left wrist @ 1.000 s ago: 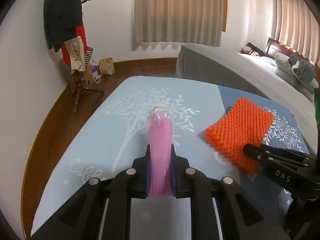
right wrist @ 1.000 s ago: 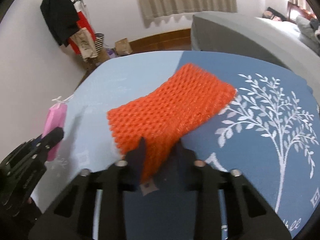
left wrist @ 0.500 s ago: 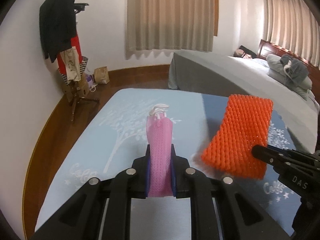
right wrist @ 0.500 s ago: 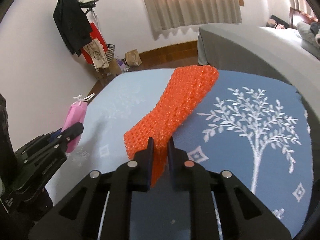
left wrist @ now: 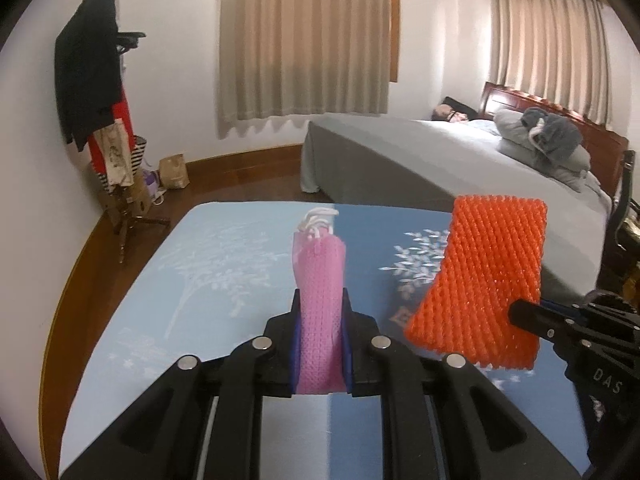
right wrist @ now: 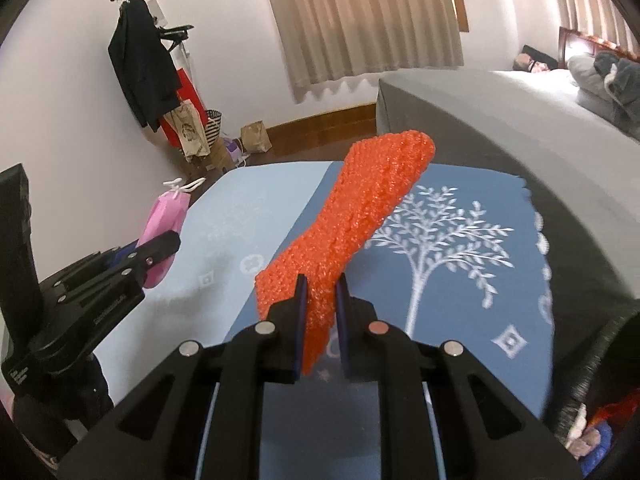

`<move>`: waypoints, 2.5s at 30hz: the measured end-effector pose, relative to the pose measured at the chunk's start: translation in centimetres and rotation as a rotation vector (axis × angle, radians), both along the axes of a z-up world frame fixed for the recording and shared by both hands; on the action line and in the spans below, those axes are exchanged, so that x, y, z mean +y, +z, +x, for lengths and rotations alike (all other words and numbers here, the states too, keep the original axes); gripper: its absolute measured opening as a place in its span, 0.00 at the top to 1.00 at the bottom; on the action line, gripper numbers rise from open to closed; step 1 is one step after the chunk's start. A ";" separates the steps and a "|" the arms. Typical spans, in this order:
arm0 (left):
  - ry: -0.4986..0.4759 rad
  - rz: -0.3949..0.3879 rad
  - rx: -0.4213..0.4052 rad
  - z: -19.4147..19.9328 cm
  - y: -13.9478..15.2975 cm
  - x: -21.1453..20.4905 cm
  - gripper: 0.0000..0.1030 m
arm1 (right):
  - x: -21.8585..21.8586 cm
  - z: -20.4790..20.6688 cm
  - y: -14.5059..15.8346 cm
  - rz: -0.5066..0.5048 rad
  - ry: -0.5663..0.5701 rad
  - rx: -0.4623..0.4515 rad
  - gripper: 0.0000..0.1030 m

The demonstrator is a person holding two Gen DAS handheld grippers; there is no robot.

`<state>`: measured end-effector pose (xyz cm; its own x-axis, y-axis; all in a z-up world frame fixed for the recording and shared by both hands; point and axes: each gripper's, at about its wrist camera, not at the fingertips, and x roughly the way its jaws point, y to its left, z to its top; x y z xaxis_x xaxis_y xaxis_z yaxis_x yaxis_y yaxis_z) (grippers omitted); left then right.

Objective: Collect trash
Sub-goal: 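Carry the pink bag and orange net over the black bin with both grippers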

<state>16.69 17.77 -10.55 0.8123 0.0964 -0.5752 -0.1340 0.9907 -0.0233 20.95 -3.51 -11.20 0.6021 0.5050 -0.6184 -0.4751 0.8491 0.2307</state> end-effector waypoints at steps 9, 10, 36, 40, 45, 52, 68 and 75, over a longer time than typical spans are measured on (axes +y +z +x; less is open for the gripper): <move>-0.091 -0.006 -0.045 -1.4 2.6 -4.5 0.85 | -5.5 -3.6 2.2 0.019 -0.076 -0.048 0.88; -0.099 -0.007 -0.049 -1.5 2.7 -4.9 0.85 | -6.0 -3.8 2.5 0.021 -0.083 -0.051 0.88; -0.388 -0.024 -0.106 -5.5 5.4 -18.5 0.85 | -19.3 -11.4 5.0 0.026 -0.283 -0.128 0.89; -0.413 -0.018 -0.106 -5.5 5.4 -19.8 0.85 | -21.3 -12.2 5.1 0.028 -0.325 -0.135 0.89; -0.449 -0.011 -0.109 -5.6 5.4 -21.4 0.85 | -23.3 -12.9 5.0 0.026 -0.371 -0.139 0.89; -0.505 -0.006 -0.113 -5.8 5.3 -23.9 0.85 | -26.2 -13.9 4.7 0.019 -0.438 -0.141 0.89; -0.634 -0.002 -0.105 -6.1 4.5 -30.6 0.85 | -31.4 -15.6 3.8 -0.008 -0.545 -0.131 0.89; -0.682 -0.003 -0.091 -5.6 3.7 -33.0 0.85 | -33.4 -16.0 2.5 -0.034 -0.584 -0.111 0.89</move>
